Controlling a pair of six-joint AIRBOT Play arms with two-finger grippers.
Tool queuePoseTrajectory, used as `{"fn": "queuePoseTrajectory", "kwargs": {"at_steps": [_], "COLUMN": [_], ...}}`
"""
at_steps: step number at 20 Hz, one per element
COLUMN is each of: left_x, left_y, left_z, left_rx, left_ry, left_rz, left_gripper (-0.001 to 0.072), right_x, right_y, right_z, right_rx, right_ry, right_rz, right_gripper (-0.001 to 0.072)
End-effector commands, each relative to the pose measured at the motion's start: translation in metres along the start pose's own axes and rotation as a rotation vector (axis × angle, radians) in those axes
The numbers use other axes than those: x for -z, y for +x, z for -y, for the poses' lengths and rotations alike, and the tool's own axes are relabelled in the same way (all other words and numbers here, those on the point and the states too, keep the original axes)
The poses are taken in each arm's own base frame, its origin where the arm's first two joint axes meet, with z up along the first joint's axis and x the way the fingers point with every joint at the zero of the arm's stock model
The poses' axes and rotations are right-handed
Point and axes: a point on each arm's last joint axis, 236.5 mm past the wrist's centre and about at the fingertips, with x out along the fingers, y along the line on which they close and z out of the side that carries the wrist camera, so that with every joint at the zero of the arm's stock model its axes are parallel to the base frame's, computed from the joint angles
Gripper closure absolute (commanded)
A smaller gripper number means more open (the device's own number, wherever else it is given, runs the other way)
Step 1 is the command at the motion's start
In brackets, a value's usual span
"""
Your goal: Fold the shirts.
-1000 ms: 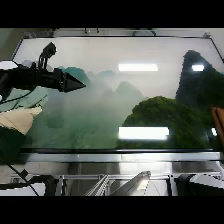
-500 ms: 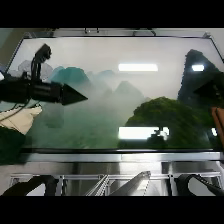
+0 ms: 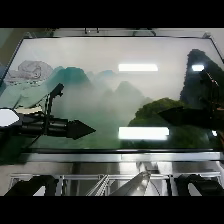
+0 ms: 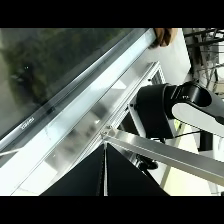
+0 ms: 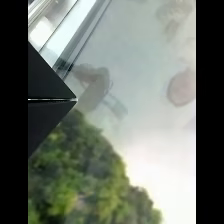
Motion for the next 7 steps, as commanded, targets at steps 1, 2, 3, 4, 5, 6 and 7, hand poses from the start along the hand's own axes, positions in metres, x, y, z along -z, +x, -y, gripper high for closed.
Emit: {"fn": "queuePoseTrajectory", "kwargs": {"at_steps": [1,2,3,4,5,6,7], "left_x": [0.004,0.0037,0.003,0.002,0.0011,0.0004,0.0005], "left_y": [-0.0002,-0.0014,-0.0025,-0.0038,-0.0049,-0.0059,-0.007], "left_z": [0.0014,0.0031,0.0045,0.0061,0.0074,0.0087,0.0105], "left_rx": [-0.006,-0.007,-0.009,-0.011,-0.013,-0.014,-0.014], "left_ry": [0.01,0.018,0.025,0.034,0.041,0.047,0.054], "left_rz": [0.018,0.024,0.031,0.04,0.048,0.056,0.059], "left_gripper": [0.0691,0.0691,0.0691,0.0691,0.0691,0.0691,0.0691], "right_x": [0.0025,0.0025,0.0025,0.0025,0.0025,0.0025,0.0025], "right_y": [0.0031,0.003,0.0031,0.0031,0.0031,0.0031,0.0031], "right_z": [-0.002,-0.0022,-0.0021,-0.0021,-0.002,-0.0021,-0.002], "right_rx": [-0.003,-0.003,-0.003,-0.003,-0.003,-0.003,-0.003], "right_ry": [-0.005,-0.005,-0.005,-0.005,-0.005,-0.005,-0.005], "right_rz": [0.021,0.021,0.021,0.021,0.021,0.021,0.021], "right_gripper": [0.0689,0.0689,0.0689,0.0689,0.0689,0.0689,0.0689]}}
